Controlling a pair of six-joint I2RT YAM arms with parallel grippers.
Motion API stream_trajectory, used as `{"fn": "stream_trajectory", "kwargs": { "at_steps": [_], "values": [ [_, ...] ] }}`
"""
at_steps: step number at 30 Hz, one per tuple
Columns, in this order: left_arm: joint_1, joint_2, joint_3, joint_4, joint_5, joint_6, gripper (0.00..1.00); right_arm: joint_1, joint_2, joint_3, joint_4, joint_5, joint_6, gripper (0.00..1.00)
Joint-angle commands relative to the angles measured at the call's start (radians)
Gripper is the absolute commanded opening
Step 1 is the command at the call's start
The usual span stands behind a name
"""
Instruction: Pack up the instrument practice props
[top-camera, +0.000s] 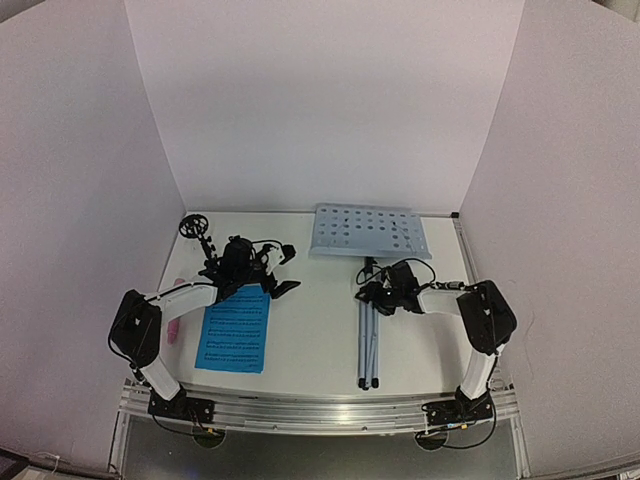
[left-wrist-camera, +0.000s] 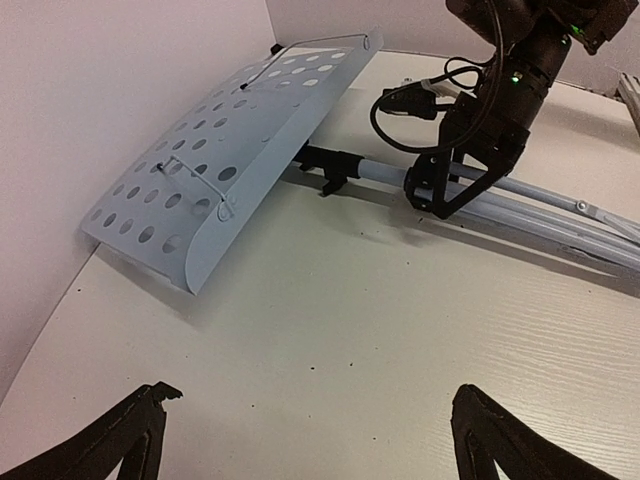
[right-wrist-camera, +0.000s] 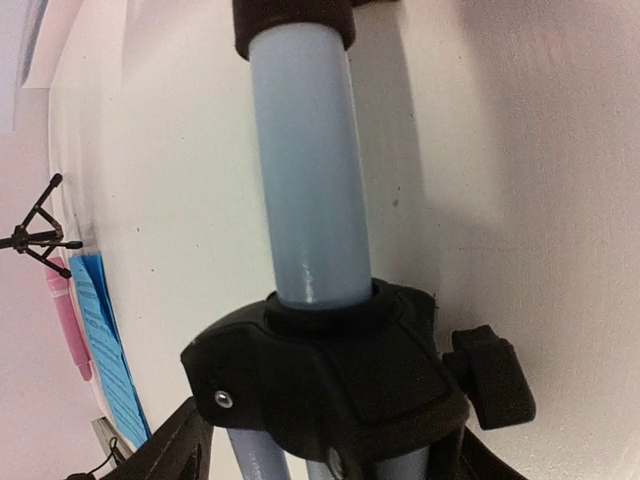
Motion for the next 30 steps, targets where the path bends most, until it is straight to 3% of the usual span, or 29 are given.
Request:
{"fn": "stream_trajectory", "kwargs": {
  "at_steps": [1, 10, 12, 19, 30],
  "values": [
    [0.008, -0.05, -0.007, 0.017, 0.007, -0.011, 1.0, -0.004, -0.046, 0.089, -0.18, 0.077, -0.097, 0.67],
    [0.014, -0.063, -0.009, 0.019, 0.004, -0.022, 1.0, 0.03, -0.082, 0.178, -0.371, 0.205, -0.188, 0.78],
    [0.016, -0.068, -0.008, 0.017, -0.001, -0.03, 0.99, 0.043, -0.098, 0.202, -0.423, 0.253, -0.213, 0.89],
    [0.02, -0.129, -0.012, 0.005, -0.038, -0.112, 0.99, 0.051, -0.202, 0.272, -0.547, 0.322, -0.323, 0.93],
    [0.047, -0.5, -0.255, -0.042, -0.21, -0.302, 1.0, 0.007, -0.435, 0.208, -0.595, 0.425, -0.556, 0.98]
  ]
}}
